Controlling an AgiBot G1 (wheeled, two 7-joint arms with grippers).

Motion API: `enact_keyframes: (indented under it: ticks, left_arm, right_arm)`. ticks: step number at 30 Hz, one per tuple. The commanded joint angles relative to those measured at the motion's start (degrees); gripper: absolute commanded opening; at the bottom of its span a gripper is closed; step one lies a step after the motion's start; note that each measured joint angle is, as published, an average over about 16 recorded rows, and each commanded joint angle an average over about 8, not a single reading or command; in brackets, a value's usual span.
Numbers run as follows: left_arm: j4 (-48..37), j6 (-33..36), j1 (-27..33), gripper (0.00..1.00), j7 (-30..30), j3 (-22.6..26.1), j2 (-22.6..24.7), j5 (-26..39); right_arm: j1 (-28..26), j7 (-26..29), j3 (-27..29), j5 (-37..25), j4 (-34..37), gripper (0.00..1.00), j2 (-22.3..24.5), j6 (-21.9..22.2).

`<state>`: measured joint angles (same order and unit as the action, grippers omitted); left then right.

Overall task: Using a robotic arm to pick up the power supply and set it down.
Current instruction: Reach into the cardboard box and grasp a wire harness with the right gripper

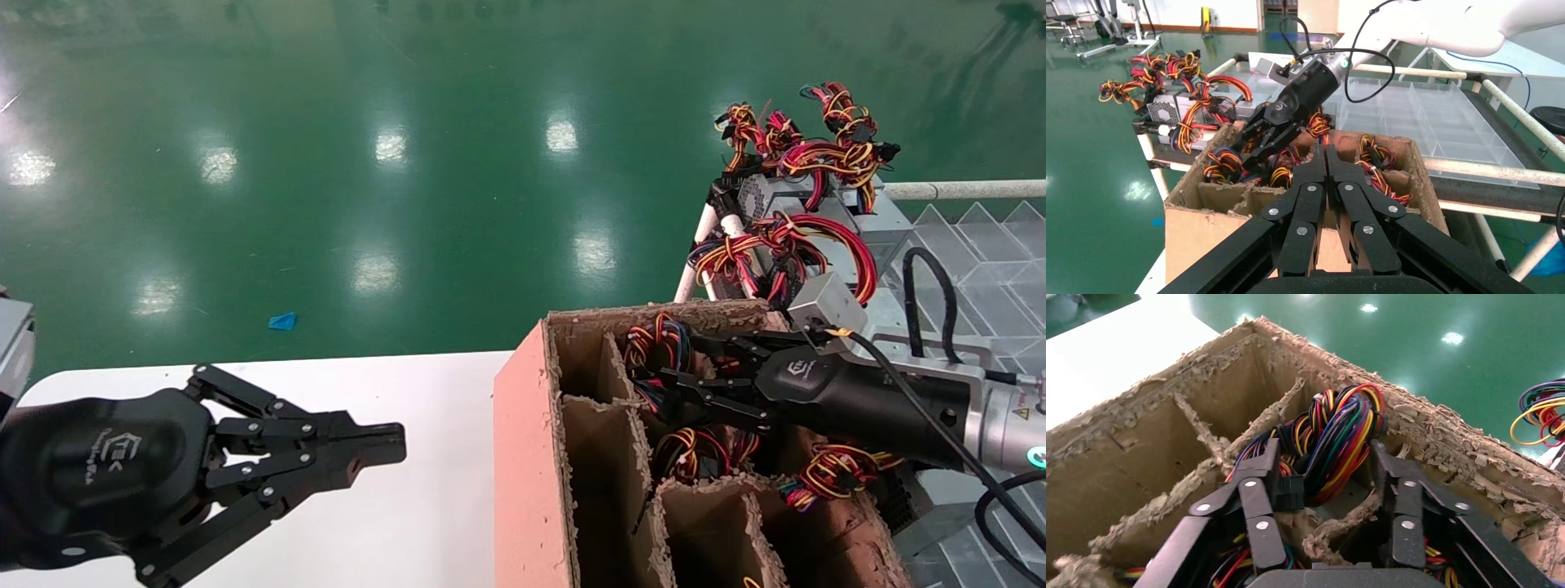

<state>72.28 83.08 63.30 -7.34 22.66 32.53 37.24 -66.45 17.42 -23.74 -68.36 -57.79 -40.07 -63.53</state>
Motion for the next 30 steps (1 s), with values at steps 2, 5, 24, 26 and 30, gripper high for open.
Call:
enact_keyframes:
  ticks: [2,5,24,26,30]
  left_arm:
    - [0.0,0.0,0.0,0.0,0.0,0.0,0.0,0.0]
    - [0.0,0.0,0.0,0.0,0.0,0.0,0.0,0.0]
    - [0.0,0.0,0.0,0.0,0.0,0.0,0.0,0.0]
    - [0.0,0.0,0.0,0.0,0.0,0.0,0.0,0.0]
    - [0.0,0.0,0.0,0.0,0.0,0.0,0.0,0.0]
  right_arm:
    - [0.7,0.3,0.2,0.4,-0.1,0.0,-0.2,0.6]
    - [0.7,0.3,0.4,1.1,0.7,0.0,-0.6,0.4]
    - [-1.7,-4.5,0.5,2.5,10.1,0.0,-3.4,-3.2]
    - [-1.9,-5.5,0.7,3.0,10.9,0.0,-3.7,-4.0]
    - [-2.0,-7.6,1.3,4.5,11.9,0.0,-3.8,-6.1]
